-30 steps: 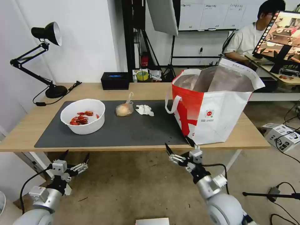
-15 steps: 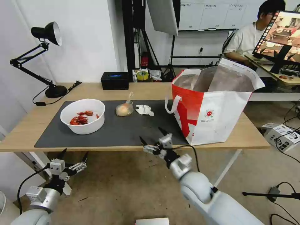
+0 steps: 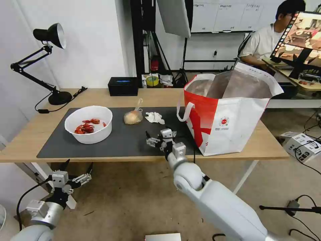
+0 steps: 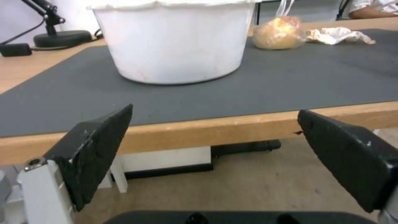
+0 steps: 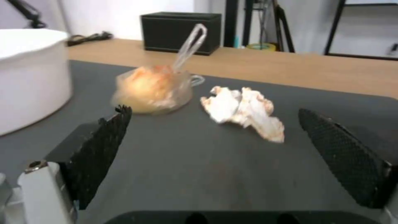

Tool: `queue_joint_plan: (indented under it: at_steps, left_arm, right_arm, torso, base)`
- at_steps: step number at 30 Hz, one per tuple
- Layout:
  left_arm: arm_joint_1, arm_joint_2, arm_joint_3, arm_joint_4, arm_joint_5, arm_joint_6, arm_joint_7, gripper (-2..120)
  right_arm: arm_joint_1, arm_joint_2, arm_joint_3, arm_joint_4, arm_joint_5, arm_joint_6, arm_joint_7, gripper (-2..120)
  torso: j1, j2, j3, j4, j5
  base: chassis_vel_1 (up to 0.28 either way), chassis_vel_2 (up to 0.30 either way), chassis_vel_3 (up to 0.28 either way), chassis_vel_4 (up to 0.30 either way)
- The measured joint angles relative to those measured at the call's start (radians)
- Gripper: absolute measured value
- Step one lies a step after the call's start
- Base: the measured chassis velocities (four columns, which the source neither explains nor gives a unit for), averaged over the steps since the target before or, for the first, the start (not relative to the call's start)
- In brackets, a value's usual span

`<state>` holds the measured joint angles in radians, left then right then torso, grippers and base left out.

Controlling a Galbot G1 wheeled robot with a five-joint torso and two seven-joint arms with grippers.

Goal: Pick up the trash from the table and place it into the takeout bag.

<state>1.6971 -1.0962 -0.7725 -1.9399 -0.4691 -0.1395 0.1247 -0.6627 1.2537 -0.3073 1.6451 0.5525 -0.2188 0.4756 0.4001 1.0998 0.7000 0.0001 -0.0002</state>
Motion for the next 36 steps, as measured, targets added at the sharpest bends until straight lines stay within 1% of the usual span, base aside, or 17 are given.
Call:
queue_joint_plan:
  at_steps: [3,4,7,8,11,12,15,16,19,20,23,24,27,36]
  left_arm:
    - [0.001,-0.004,0.004,0.005,0.001,0.000,0.000,100]
    - [0.001,-0.004,0.004,0.005,0.001,0.000,0.000,100]
    - [-0.001,-0.004,0.006,0.009,0.002,0.000,0.000,100]
    - [-0.001,-0.004,0.006,0.009,0.002,0.000,0.000,100]
    - [-0.010,-0.003,0.014,0.024,0.004,0.000,0.001,100]
    - [-0.010,-0.003,0.014,0.024,0.004,0.000,0.001,100]
    - [-0.025,0.003,0.020,0.030,0.004,0.000,0.001,100]
    - [-0.025,0.003,0.020,0.030,0.004,0.000,0.001,100]
    - [-0.032,0.006,0.022,0.030,0.003,0.000,0.001,100]
    - [-0.032,0.006,0.022,0.030,0.003,0.000,0.001,100]
    - [-0.033,0.006,0.024,0.030,0.002,0.000,0.001,100]
    - [-0.033,0.006,0.024,0.030,0.002,0.000,0.001,100]
    - [-0.030,0.005,0.024,0.033,0.002,-0.003,0.001,100]
    - [-0.027,0.002,0.023,0.030,0.003,-0.006,0.003,100]
  right_arm:
    - [0.061,0.049,-0.012,-0.074,0.027,-0.023,0.042,100]
    - [0.061,0.049,-0.012,-0.074,0.027,-0.023,0.042,100]
    - [0.104,0.099,-0.015,-0.135,0.041,-0.045,0.066,100]
    - [0.104,0.099,-0.015,-0.135,0.041,-0.045,0.066,100]
    - [0.137,0.163,-0.010,-0.195,0.058,-0.081,0.098,100]
    - [0.137,0.163,-0.010,-0.195,0.058,-0.081,0.098,100]
    - [0.164,0.213,-0.006,-0.255,0.056,-0.088,0.121,100]
    - [0.164,0.213,-0.006,-0.255,0.056,-0.088,0.121,100]
    - [0.188,0.257,0.006,-0.317,0.044,-0.091,0.150,100]
    - [0.188,0.257,0.006,-0.317,0.044,-0.091,0.150,100]
    - [0.206,0.289,0.022,-0.371,0.042,-0.095,0.187,100]
    - [0.206,0.289,0.022,-0.371,0.042,-0.095,0.187,100]
    - [0.224,0.315,0.033,-0.424,0.036,-0.095,0.203,100]
    - [0.259,0.321,0.042,-0.482,0.030,-0.096,0.215,100]
  torso:
    - [0.000,0.000,0.000,0.0000,0.0000]
    - [0.000,0.000,0.000,0.0000,0.0000]
    - [0.000,0.000,0.000,-0.0001,0.0001]
    - [0.000,0.000,0.000,-0.0001,0.0001]
    - [0.000,0.000,0.000,0.0000,0.0000]
    - [0.000,0.000,0.000,0.0000,0.0000]
    - [0.000,0.000,0.000,-0.0001,0.0000]
    - [0.000,0.000,0.000,-0.0001,0.0000]
    - [0.000,0.000,0.000,-0.0001,0.0000]
    - [0.000,0.000,0.000,-0.0001,0.0000]
    - [0.000,0.000,0.000,-0.0001,0.0001]
    - [0.000,0.000,0.000,-0.0001,0.0001]
    - [0.000,0.000,0.000,-0.0001,0.0001]
    - [0.000,0.000,0.000,-0.0001,0.0002]
  base:
    - [0.000,0.000,0.000,0.000]
    - [0.000,0.000,0.000,0.000]
    - [0.000,0.000,0.000,0.000]
    - [0.000,0.000,0.000,0.000]
    - [0.000,0.000,0.000,0.000]
    - [0.000,0.000,0.000,0.000]
    - [0.000,0.000,0.000,0.000]
    - [0.000,0.000,0.000,0.000]
    - [0.000,0.000,0.000,0.000]
    - [0.000,0.000,0.000,0.000]
    - [0.000,0.000,0.000,0.000]
    - [0.000,0.000,0.000,0.000]
    - [0.000,0.000,0.000,0.000]
    - [0.000,0.000,0.000,0.000]
